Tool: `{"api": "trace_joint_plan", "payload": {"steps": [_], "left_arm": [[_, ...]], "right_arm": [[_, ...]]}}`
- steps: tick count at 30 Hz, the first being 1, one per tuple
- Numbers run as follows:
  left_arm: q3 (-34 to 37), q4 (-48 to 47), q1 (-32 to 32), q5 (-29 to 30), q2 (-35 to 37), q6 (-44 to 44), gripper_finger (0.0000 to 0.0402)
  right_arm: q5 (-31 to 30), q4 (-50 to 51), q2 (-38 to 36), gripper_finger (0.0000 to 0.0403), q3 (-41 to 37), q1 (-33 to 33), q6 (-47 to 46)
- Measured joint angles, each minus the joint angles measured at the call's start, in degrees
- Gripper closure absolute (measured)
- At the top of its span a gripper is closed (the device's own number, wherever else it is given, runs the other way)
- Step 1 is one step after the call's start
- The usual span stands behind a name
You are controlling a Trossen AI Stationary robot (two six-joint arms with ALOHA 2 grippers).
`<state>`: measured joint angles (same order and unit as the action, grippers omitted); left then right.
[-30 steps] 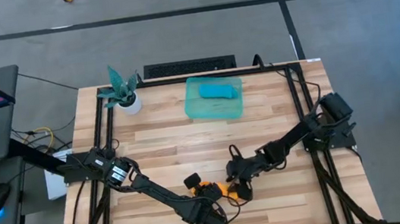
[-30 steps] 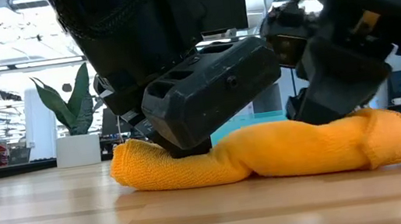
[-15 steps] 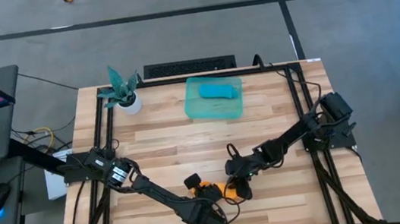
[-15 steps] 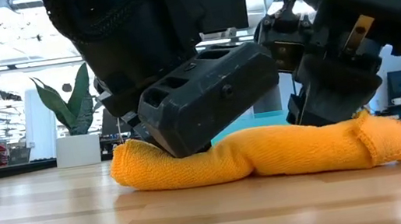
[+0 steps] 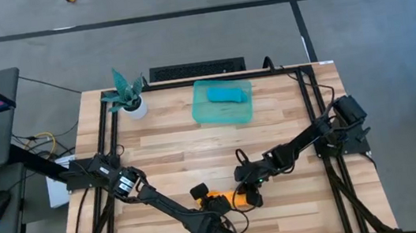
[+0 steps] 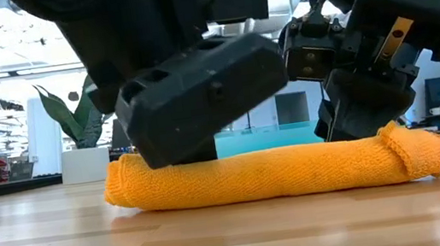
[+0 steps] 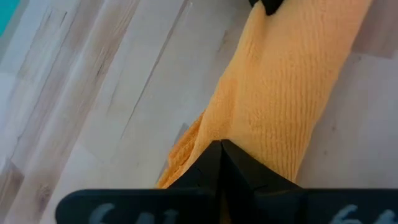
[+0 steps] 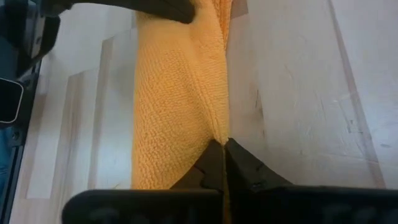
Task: Roll microfiber towels into tight, uniform cylinder then place into a basket
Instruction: Roll the yellow microfiber towel
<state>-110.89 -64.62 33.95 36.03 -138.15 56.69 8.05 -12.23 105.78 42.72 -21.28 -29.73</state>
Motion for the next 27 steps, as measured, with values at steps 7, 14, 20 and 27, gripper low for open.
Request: {"api": "trace_joint_plan", "payload": {"steps": [7,14,20,27], "left_arm": [[-0.22,0.15,-0.02,-1.60,0.00,-0.02,0.0398],[-0.24,0.94,-0.20,-2.14,0.07,-1.54,0.0398],[-0.29,1.09,-0.20,-2.43,0.11,-1.57,0.0398],[-0.31,1.13,-0.22,-2.43,0.15,-1.57,0.0398]], "right_arm": [[-0.38,-1.14,0.11,0.0357,-0.23,0.00,0.23],[-0.04,-3.42,0.17,0.0257,-0.36,-0.10,1.31],[3.51,1.12,-2.23,0.0192,1.49,1.88,3.14],[7.13,2.40,-6.91,0.0173,2.32,3.49,4.28]]}}
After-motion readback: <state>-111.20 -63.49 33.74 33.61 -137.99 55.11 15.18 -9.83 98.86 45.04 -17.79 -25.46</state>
